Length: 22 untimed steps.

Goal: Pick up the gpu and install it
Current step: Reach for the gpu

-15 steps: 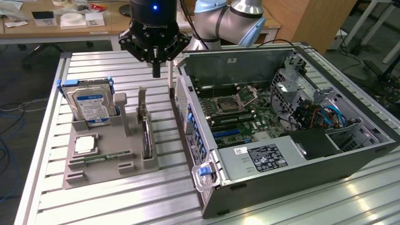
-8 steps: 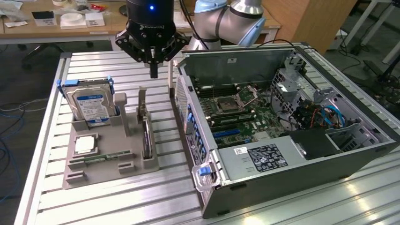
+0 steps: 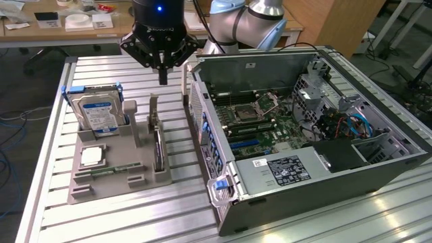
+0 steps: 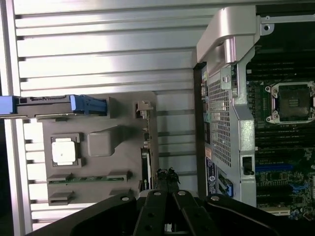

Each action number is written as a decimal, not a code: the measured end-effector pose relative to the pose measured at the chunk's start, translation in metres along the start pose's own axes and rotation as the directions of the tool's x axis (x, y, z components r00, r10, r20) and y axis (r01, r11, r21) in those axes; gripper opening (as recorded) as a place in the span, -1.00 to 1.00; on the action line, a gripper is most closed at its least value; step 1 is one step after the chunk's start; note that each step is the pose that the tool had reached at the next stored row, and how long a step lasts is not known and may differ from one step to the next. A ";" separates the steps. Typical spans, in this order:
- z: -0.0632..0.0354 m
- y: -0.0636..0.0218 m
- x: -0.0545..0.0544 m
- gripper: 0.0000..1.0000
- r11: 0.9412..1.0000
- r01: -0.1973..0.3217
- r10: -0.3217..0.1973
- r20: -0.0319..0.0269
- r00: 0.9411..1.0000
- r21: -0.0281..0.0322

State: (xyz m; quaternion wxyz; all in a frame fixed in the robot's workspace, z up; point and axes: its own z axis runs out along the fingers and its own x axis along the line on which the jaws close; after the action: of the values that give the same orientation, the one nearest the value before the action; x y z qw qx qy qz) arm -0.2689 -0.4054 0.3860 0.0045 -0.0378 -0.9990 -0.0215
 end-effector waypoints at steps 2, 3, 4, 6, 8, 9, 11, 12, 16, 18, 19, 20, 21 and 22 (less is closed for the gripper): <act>0.0001 -0.0002 0.001 -0.79 1.000 0.000 0.000 0.000 1.000 0.000; 0.0001 -0.0003 0.002 -0.79 1.000 0.000 0.000 0.000 1.000 0.000; 0.0001 -0.0004 0.003 -0.79 1.000 0.000 0.000 -0.001 1.000 0.000; 0.0002 -0.0006 0.004 -0.79 1.000 0.000 0.000 -0.001 1.000 0.000; 0.0003 -0.0008 0.006 -0.79 1.000 0.000 0.000 -0.001 1.000 0.000; 0.0003 -0.0009 0.006 -0.79 1.000 0.000 0.000 -0.001 1.000 0.000; 0.0004 -0.0011 0.008 -0.79 1.000 0.000 0.000 -0.001 1.000 0.000; 0.0004 -0.0012 0.009 -0.79 1.000 0.000 0.000 -0.001 1.000 0.000; 0.0006 -0.0016 0.012 -0.79 1.000 0.000 0.000 -0.002 1.000 0.000; 0.0006 -0.0017 0.013 -0.79 1.000 0.000 0.000 -0.002 1.000 0.000; 0.0007 -0.0018 0.014 -0.79 1.000 0.000 0.000 -0.002 1.000 0.000; 0.0007 -0.0019 0.014 -0.79 1.000 0.000 0.000 -0.003 1.000 0.000; 0.0008 -0.0020 0.015 -0.79 1.000 0.000 0.000 -0.003 1.000 0.000; 0.0008 -0.0021 0.016 -0.79 1.000 0.000 0.000 -0.003 1.000 0.000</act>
State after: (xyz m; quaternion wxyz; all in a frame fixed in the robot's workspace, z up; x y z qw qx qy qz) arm -0.2846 -0.4063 0.3853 0.0059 -0.0378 -0.9990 -0.0214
